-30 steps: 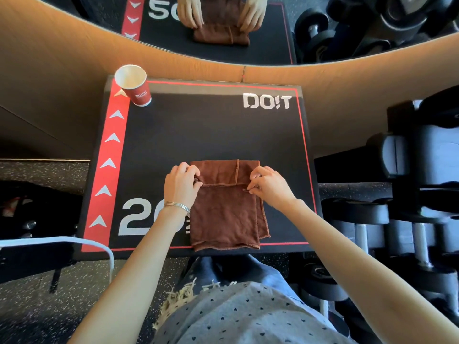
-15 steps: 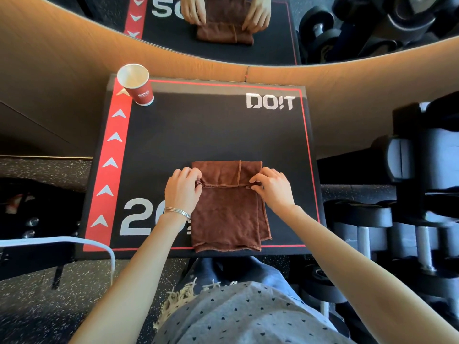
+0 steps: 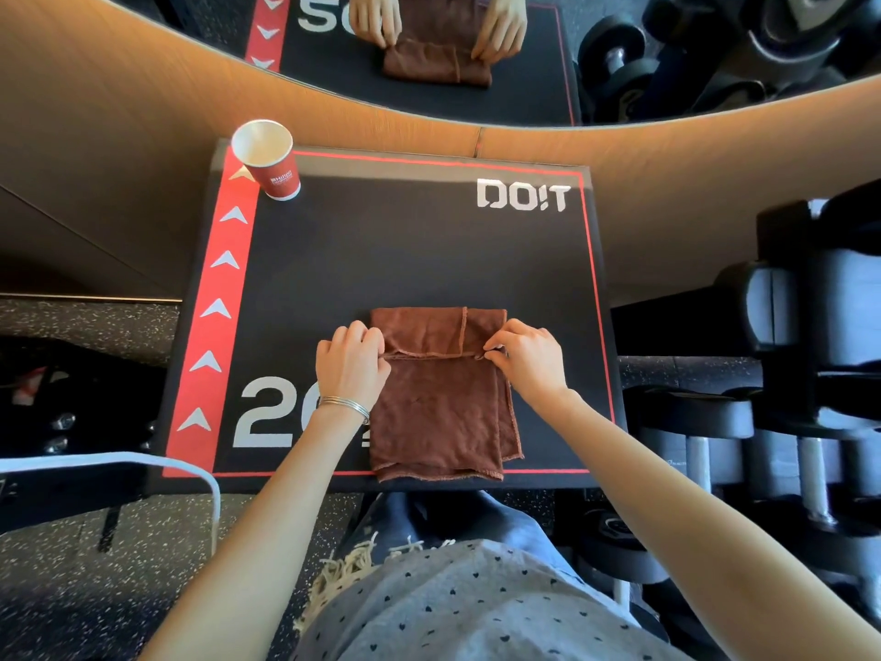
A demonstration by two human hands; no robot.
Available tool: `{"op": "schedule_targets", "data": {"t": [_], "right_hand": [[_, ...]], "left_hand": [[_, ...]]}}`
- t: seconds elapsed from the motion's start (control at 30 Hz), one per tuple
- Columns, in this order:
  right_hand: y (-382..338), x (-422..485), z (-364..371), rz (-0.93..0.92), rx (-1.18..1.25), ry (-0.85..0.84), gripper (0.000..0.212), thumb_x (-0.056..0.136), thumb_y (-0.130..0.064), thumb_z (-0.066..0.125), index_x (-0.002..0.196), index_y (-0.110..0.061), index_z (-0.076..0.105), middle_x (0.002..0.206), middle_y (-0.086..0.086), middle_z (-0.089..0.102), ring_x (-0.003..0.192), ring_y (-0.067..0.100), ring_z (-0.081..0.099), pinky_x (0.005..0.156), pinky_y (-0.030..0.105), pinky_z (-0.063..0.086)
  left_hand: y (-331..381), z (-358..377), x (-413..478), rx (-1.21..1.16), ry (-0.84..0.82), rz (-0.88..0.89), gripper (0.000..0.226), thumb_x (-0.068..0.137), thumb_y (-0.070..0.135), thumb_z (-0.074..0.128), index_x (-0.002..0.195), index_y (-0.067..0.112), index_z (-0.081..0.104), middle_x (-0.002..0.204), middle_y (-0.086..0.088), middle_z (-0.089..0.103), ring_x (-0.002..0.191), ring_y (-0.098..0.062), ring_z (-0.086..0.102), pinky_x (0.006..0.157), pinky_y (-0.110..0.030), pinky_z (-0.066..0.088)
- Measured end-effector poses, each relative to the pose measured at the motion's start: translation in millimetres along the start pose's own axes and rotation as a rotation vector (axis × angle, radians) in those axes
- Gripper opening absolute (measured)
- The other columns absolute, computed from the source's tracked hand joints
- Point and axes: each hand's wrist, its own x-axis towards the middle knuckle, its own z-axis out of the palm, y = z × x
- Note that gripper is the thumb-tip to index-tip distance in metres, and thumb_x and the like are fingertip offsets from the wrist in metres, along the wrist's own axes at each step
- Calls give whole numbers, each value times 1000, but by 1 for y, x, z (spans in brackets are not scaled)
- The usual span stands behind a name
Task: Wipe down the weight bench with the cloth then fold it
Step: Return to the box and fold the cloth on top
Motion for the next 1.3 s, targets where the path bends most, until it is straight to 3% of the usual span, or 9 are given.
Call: {"op": "schedule_targets", "data": {"t": [0.23, 0.37, 0.53, 0.73, 0.83, 0.9, 1.0, 1.2, 1.3], "right_hand": [[0, -9, 1, -85, -35, 45, 9, 88, -14, 65, 88, -11, 73, 94, 7, 67, 82, 28, 64, 74, 38, 47], [3, -26, 4, -216, -110, 152, 13, 72, 0, 78, 84, -6, 75, 86, 12, 68, 73, 32, 66, 61, 36, 53], [2, -43, 6, -215, -197, 112, 35, 67, 3, 79, 101, -2, 72, 99, 14, 69, 91, 34, 66, 69, 39, 55], [-6, -43, 2, -130, -143, -22, 33, 88, -11, 60, 121, -7, 63, 122, 12, 60, 126, 32, 46, 91, 45, 42], [-6, -60, 4, -142, -61, -85, 35, 86, -13, 62, 121, -13, 63, 129, 12, 52, 124, 35, 41, 91, 45, 43], [-10, -76, 6, -195, 54, -78, 24, 76, -5, 71, 99, -9, 71, 115, 15, 59, 107, 39, 51, 81, 47, 50], [-13, -95, 11, -292, 154, -119, 16, 65, -4, 80, 77, -10, 71, 91, 10, 64, 83, 33, 59, 67, 43, 53], [-12, -108, 14, -261, 108, -314, 38, 69, -37, 79, 100, -20, 68, 108, 1, 58, 103, 20, 51, 82, 38, 46], [-13, -108, 12, -301, 35, -316, 33, 71, -29, 78, 100, -18, 67, 110, 3, 59, 104, 22, 52, 80, 38, 46]], "left_hand": [[-11, -3, -10, 81, 1, 139, 11, 90, 17, 56, 97, 16, 64, 104, -4, 59, 94, -25, 52, 75, -33, 35], [-1, -8, -14, 74, 35, 233, 25, 83, 5, 59, 106, 12, 66, 110, -6, 59, 97, -27, 54, 77, -37, 43], [8, 5, -26, 50, -94, 281, 45, 92, 11, 46, 137, 15, 46, 137, -2, 46, 124, -20, 43, 99, -30, 37], [8, 5, -31, 187, -167, 311, 55, 92, 25, 48, 144, 18, 32, 148, -2, 35, 136, -20, 32, 117, -39, 14], [7, 2, -53, 82, -113, 384, 52, 80, 23, 67, 130, 15, 54, 137, -8, 49, 130, -28, 42, 111, -48, 28], [4, 4, -69, -14, -50, 482, 42, 62, 19, 82, 102, 14, 69, 113, -9, 63, 109, -32, 59, 97, -48, 44], [1, 7, -86, -97, -73, 576, 31, 54, 23, 87, 79, 18, 68, 89, 1, 63, 84, -25, 61, 75, -37, 50], [-2, 8, -97, -92, -138, 584, 39, 49, 35, 90, 80, 22, 70, 80, 6, 62, 74, -21, 60, 62, -32, 47], [-4, 7, -98, -57, -158, 600, 42, 50, 35, 89, 86, 21, 71, 83, 5, 63, 76, -19, 61, 62, -33, 48]]}}
